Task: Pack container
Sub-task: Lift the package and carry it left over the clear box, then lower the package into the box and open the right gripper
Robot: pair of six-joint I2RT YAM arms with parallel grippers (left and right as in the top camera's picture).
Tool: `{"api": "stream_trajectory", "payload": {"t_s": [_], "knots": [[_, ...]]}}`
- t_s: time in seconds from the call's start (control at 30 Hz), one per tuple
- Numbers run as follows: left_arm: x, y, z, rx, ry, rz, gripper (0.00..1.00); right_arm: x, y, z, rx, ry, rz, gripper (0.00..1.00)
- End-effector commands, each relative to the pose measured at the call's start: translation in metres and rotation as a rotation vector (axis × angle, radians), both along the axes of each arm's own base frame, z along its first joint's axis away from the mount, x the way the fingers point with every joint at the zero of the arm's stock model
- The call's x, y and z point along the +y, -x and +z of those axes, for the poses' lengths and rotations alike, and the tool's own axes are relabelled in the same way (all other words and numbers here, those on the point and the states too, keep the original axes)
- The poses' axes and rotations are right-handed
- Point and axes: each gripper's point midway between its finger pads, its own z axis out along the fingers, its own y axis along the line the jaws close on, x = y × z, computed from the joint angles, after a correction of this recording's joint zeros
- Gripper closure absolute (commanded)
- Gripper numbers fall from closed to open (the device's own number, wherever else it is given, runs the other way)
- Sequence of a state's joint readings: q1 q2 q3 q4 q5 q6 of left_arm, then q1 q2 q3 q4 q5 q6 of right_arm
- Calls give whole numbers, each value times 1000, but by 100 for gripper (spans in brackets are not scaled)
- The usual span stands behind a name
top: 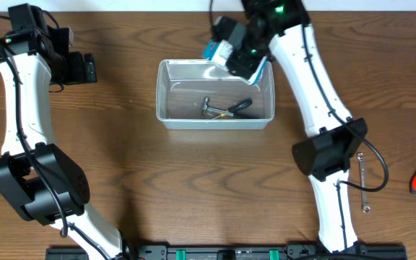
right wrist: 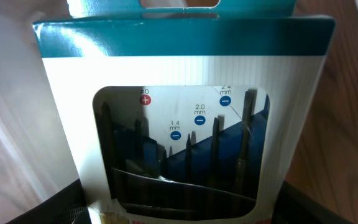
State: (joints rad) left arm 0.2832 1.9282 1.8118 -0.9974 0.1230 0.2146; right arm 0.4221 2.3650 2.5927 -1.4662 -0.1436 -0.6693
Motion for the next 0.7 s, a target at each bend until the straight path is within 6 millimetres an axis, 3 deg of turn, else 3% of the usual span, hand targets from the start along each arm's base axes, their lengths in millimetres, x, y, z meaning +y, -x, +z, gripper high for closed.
{"api": "stream_trajectory", "payload": {"t_s": [0.0, 0.2, 0.43, 0.67], "knots": [[2, 3, -6, 21, -9, -2, 2, 18, 8, 9, -26, -24, 87, 34], [2, 3, -6, 21, -9, -2, 2, 31, 14, -6, 11, -48, 134, 31], [2, 3, -6, 20, -9, -2, 2, 29, 18, -48, 82, -17, 131, 31], [2, 3, -6, 21, -9, -2, 2, 25, 25, -70, 130, 3, 130, 31]]}}
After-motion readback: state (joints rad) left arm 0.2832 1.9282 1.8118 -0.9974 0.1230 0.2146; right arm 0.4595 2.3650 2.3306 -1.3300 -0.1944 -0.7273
